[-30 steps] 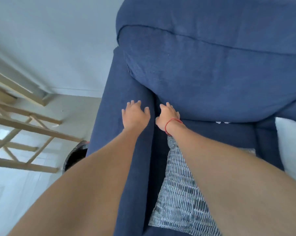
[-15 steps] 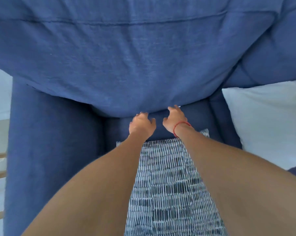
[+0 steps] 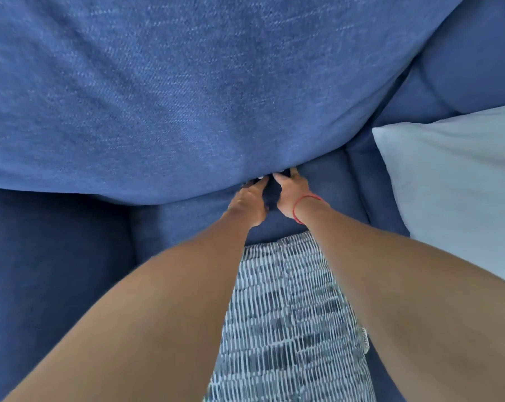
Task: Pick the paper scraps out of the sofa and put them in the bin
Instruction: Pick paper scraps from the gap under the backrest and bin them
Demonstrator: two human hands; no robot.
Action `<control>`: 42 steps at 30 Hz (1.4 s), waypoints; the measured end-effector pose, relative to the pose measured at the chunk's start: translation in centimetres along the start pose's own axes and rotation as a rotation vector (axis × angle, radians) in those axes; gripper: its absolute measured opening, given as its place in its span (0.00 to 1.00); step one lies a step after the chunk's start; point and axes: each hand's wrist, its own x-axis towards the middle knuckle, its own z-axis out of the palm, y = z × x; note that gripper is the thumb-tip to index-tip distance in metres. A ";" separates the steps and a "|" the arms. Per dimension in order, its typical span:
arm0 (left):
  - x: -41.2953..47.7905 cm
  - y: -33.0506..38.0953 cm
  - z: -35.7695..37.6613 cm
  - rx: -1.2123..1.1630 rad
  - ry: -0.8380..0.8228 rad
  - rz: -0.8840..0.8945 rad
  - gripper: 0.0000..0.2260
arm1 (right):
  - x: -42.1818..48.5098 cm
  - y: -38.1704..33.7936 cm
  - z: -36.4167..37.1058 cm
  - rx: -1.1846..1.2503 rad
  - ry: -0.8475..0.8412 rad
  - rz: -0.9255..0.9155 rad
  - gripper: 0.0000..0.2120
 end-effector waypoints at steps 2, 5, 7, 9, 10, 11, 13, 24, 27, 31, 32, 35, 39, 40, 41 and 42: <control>0.6 0.3 0.2 0.031 -0.017 -0.023 0.38 | 0.4 0.1 0.0 -0.025 -0.015 0.006 0.39; 1.1 0.7 0.0 0.045 -0.027 -0.040 0.39 | 1.0 -0.1 -0.1 -0.051 -0.002 0.009 0.36; 1.4 0.7 -0.2 0.078 -0.020 -0.029 0.39 | 1.5 -0.3 -0.3 -0.066 0.004 0.004 0.35; 1.6 0.7 -0.3 0.129 -0.008 -0.021 0.38 | 1.9 -0.2 -0.5 -0.080 0.003 -0.003 0.34; 1.7 0.7 -0.4 0.153 -0.002 -0.019 0.38 | 2.1 -0.1 -0.6 -0.090 0.006 -0.009 0.33; 1.6 0.8 -0.5 0.172 0.004 -0.022 0.37 | 2.1 0.0 -0.7 -0.108 0.014 -0.015 0.32; 1.3 0.8 -0.7 0.189 0.022 -0.027 0.36 | 1.9 0.2 -1.0 -0.153 0.034 -0.029 0.29; -3.8 -1.7 -0.2 -0.171 0.255 -0.147 0.12 | -2.2 0.5 -0.4 0.050 0.287 -0.014 0.11; -6.0 -2.6 -0.3 -0.324 0.332 -0.172 0.10 | -3.9 -0.4 -0.5 0.136 0.347 -0.003 0.07; -9.4 -3.7 -0.9 -0.395 0.416 -0.148 0.07 | -6.7 -2.7 -0.4 0.163 0.396 -0.081 0.06; -10.2 -4.0 -1.1 -0.403 0.434 -0.142 0.07 | -7.5 -3.5 -0.4 0.164 0.402 -0.099 0.08; -13.3 -5.0 -2.0 -0.404 0.486 -0.119 0.07 | -9.8 -5.9 0.4 0.129 0.398 -0.153 0.07; -17.6 -7.6 -3.2 -0.388 0.544 -0.127 0.09 | -13.0 -9.3 2.6 0.123 0.357 -0.174 0.09; -18.6 -8.5 -3.6 -0.390 0.554 -0.137 0.09 | -13.8 -10.2 3.3 0.124 0.350 -0.182 0.09; -19.7 -9.6 -3.9 -0.398 0.563 -0.147 0.09 | -14.4 -11.3 4.0 0.112 0.347 -0.204 0.08; -20.7 -10.7 -4.3 -0.412 0.578 -0.152 0.08 | -15.1 -12.4 4.6 0.095 0.341 -0.228 0.08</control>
